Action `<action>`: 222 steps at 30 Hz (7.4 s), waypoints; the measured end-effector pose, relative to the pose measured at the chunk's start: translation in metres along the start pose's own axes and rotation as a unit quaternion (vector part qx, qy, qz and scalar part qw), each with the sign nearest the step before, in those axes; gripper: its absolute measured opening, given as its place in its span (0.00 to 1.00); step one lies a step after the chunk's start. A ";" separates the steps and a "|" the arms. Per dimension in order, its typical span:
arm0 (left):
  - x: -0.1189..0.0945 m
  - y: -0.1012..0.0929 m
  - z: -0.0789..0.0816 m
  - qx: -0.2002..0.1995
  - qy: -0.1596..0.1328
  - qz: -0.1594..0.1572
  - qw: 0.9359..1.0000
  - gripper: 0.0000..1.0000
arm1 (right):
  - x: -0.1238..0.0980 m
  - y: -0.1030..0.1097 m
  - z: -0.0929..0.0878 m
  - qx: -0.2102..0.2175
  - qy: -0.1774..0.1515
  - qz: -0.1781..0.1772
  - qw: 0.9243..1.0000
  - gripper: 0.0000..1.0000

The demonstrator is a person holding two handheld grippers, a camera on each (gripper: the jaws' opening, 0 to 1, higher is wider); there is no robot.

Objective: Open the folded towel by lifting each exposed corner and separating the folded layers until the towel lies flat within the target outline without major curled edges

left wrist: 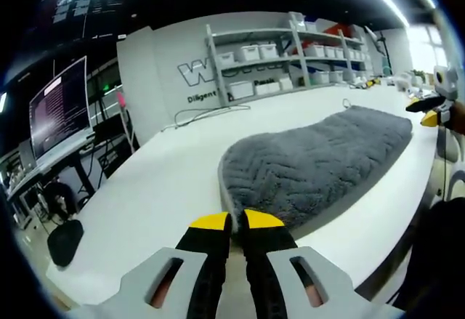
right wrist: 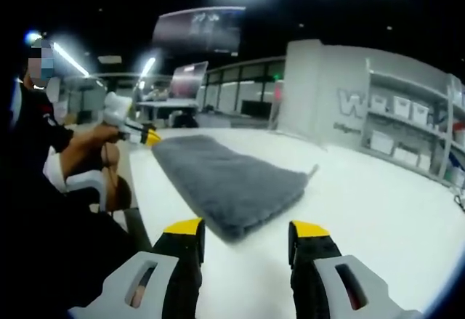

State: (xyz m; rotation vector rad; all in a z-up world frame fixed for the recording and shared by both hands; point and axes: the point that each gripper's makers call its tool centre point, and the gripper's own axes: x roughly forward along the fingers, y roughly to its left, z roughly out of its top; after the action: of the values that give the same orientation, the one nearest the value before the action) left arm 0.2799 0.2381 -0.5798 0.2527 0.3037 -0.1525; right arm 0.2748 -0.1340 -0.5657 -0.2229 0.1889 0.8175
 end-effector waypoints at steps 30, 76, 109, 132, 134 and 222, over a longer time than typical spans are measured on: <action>0.000 0.001 0.000 0.007 0.002 0.000 1.000 0.06 | 0.013 0.014 -0.008 0.018 0.005 0.017 1.000 0.26; 0.007 0.002 0.002 0.014 -0.001 0.017 1.000 0.05 | 0.014 0.018 -0.004 0.061 -0.028 -0.002 0.998 0.00; 0.018 0.002 0.008 0.051 0.021 0.008 0.998 0.05 | 0.011 0.024 -0.001 0.064 -0.018 0.026 0.997 0.00; 0.020 -0.005 0.011 0.056 0.018 -0.015 0.998 0.05 | 0.011 0.031 -0.007 0.032 0.011 0.036 0.999 0.00; 0.022 -0.004 0.011 0.057 0.016 -0.017 0.998 0.05 | 0.011 0.033 -0.006 0.028 0.012 0.038 0.999 0.00; 0.099 0.018 0.025 0.026 0.032 -0.114 0.993 0.05 | 0.018 0.084 -0.015 0.002 0.135 0.086 0.987 0.00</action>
State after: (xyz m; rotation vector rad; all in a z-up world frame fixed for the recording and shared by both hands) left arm 0.3833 0.2383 -0.5837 0.2747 0.3920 -0.3792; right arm 0.2233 -0.0696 -0.5951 -0.3180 0.4695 0.9563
